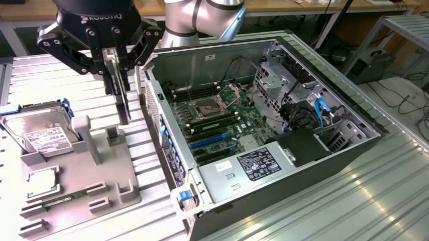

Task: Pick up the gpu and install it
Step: 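Pick up the gpu and move the gpu toward the slot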

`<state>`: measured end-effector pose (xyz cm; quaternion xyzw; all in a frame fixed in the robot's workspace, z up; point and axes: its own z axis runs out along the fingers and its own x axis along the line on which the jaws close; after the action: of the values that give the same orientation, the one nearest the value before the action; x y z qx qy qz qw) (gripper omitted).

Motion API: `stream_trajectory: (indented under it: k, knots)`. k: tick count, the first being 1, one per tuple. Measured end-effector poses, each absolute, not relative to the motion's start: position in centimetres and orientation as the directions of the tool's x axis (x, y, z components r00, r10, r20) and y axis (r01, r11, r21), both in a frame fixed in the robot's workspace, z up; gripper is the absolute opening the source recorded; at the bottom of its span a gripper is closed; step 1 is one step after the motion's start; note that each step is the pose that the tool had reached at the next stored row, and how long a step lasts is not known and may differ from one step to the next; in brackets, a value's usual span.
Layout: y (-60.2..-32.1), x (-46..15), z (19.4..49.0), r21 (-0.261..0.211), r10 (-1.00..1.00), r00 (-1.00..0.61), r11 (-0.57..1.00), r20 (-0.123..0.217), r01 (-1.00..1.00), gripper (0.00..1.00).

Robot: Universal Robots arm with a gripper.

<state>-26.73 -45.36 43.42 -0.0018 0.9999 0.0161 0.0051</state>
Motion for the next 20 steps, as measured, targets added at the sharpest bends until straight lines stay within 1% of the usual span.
stream_trajectory:
  k: [20]
  knots:
    - [-45.4, -24.0, 43.4, 0.032, -0.003, -1.0, 0.999, -0.01, -0.004, 0.27]
